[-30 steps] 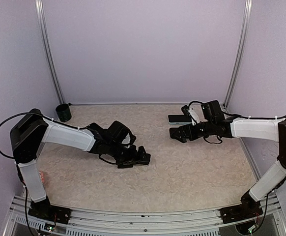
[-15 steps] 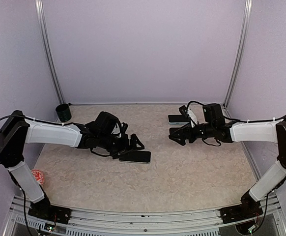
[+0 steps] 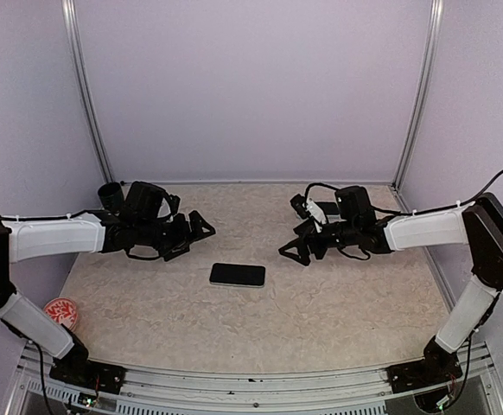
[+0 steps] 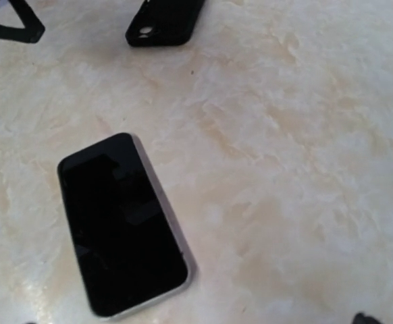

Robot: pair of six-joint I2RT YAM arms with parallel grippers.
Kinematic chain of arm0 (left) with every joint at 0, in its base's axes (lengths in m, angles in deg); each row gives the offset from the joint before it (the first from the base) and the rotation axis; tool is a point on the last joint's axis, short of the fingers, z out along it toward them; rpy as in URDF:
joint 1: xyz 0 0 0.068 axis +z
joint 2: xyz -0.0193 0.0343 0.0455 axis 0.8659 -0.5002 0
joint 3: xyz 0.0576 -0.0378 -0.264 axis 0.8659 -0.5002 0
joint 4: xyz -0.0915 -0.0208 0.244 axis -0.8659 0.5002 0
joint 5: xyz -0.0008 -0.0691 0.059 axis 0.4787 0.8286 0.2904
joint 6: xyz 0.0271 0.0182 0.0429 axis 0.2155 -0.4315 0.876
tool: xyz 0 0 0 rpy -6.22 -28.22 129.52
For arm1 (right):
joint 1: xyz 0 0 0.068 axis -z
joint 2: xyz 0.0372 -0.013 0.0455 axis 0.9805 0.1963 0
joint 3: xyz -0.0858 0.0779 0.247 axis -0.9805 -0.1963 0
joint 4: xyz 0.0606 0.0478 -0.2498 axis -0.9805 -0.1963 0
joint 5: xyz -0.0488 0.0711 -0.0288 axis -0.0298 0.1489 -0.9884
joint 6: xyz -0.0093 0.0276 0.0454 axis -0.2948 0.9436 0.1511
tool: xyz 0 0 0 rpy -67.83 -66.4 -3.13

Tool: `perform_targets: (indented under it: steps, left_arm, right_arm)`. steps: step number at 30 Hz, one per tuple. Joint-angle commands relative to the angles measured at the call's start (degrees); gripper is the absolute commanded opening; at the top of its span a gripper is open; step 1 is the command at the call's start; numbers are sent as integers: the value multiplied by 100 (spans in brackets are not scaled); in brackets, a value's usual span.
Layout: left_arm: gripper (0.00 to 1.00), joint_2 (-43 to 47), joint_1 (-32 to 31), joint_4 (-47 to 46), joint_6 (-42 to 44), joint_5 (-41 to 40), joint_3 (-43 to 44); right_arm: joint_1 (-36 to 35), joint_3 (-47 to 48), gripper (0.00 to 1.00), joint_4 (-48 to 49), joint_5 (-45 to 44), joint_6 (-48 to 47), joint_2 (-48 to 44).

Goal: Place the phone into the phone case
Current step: Pick up the phone at the center of the board.

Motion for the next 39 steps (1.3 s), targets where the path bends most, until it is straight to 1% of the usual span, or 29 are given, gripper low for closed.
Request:
perform_targets:
  steps: [1,9,18,25,32,39]
  left_arm:
    - [99,208,111,135,112,-126,-116]
    - [99,357,266,120,99,-111,-306]
    - [99,474,501,98,94,-114,-499]
    - [99,445,744,18,187,-158,-589]
    - [99,270,843,-94,225,-90,-591]
    - [99,240,867,-137,224,-38,-588]
  right_arm:
    - [-153,171,100,360,73,-473,263]
    - [-530,396,100,441,59,-1171,847]
    - [-748,721,100,462,223,-1461,1521]
    - [-832,917,100,312,376,-1627,1854]
    - [-893,1123,100,130,238,-1704,2211]
    - [-939,1190,100,43,140,-1754,2363]
